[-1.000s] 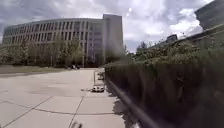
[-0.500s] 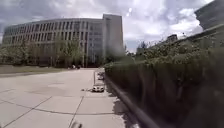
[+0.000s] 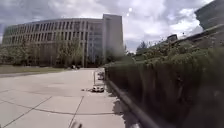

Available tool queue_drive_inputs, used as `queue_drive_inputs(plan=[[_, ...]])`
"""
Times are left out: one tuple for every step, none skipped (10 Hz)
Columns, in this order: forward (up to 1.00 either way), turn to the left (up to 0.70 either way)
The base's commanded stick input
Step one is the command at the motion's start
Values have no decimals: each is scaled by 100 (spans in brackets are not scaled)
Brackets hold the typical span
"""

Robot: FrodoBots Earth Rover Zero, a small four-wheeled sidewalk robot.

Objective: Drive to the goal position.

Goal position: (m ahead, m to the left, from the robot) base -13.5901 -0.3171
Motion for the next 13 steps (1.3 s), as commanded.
queue_drive_inputs(plan=[[6, 0], [6, 0], [5, 0], [6, 0], [5, 0], [5, 0], [6, 0], [5, 0], [5, 0], [5, 0], [5, 0], [5, 0], [6, 0]])
